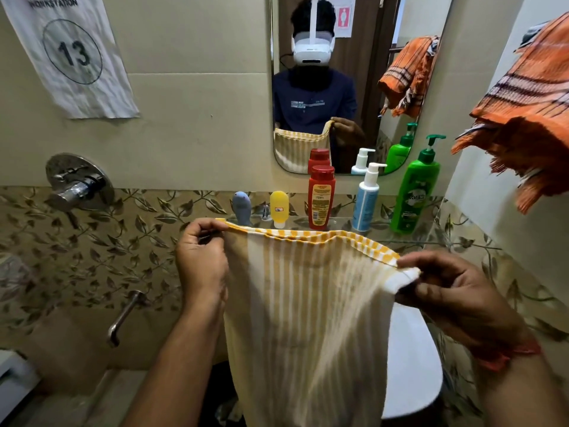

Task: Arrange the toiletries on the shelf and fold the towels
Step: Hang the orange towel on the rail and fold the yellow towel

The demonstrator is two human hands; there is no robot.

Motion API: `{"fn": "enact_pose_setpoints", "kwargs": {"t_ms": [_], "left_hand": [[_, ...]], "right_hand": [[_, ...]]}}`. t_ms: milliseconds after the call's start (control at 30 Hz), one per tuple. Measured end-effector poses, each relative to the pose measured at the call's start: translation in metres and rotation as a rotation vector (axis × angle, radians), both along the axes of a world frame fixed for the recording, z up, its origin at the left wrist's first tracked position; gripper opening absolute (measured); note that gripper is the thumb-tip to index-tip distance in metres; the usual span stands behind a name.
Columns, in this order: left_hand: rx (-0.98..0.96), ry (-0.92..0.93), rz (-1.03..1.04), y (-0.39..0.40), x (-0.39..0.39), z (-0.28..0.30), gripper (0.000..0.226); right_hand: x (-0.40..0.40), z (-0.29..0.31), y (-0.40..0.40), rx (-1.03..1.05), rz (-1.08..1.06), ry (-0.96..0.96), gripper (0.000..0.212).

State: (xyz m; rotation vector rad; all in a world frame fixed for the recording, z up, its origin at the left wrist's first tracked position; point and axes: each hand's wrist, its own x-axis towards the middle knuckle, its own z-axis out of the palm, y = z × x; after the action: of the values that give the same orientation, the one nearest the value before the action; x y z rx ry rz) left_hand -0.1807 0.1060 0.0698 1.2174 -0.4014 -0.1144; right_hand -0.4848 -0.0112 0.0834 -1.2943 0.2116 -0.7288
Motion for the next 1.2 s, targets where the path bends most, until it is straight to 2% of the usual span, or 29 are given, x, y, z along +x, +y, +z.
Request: {"fn": "enact_pose_setpoints", "kwargs": {"t_ms": [100,200,267,400,533,700,800,900,1067,1133,1200], "left_hand": [[0.022,-0.079,-0.098,-0.006,-0.015,0.006,0.051],[0.054,-0.139,-0.202,-0.01,-0.037,0.01,0.041],[0.052,-0.153,-0.269,-0.012,-0.053,0.013,0.033],[0.016,-0.11,-0.418,-0.011,-0.073,0.02,0.029],[-0.047,0.003,-0.513,-0.007,-0.074,0.024,0.022],[-0.121,0.142,-0.583,-0.005,-0.073,0.025,0.022],[-0.145,0.16,-0.619,-0.005,-0.073,0.024,0.022],[-0.175,0.148,-0.674,-0.002,-0.07,0.021,0.022],[-0.089,-0.05,-0.634,-0.003,-0.069,0.011,0.027],[-0.054,-0.096,-0.596,-0.004,-0.067,0.009,0.026],[-0.043,-0.107,-0.553,-0.005,-0.065,0.008,0.023]], "right_hand": [[0.022,0.023,0.012,-0.245,0.054,0.11,0.023],[0.053,0.043,0.023,-0.862,-0.126,0.369,0.01],[0.072,0.047,0.03,-1.086,-0.215,0.406,0.009],[0.101,0.039,0.042,-1.089,-0.413,0.4,0.007],[0.113,0.031,0.045,-0.961,-0.614,0.319,0.012],[0.12,0.027,0.05,-0.89,-0.683,0.3,0.011],[0.123,0.025,0.052,-0.857,-0.71,0.301,0.009],[0.127,0.025,0.053,-0.882,-0.747,0.308,0.007],[0.126,0.025,0.051,-0.997,-0.827,0.402,0.011],[0.126,0.026,0.047,-1.009,-0.813,0.451,0.013],[0.121,0.027,0.042,-0.975,-0.71,0.511,0.019]]}}
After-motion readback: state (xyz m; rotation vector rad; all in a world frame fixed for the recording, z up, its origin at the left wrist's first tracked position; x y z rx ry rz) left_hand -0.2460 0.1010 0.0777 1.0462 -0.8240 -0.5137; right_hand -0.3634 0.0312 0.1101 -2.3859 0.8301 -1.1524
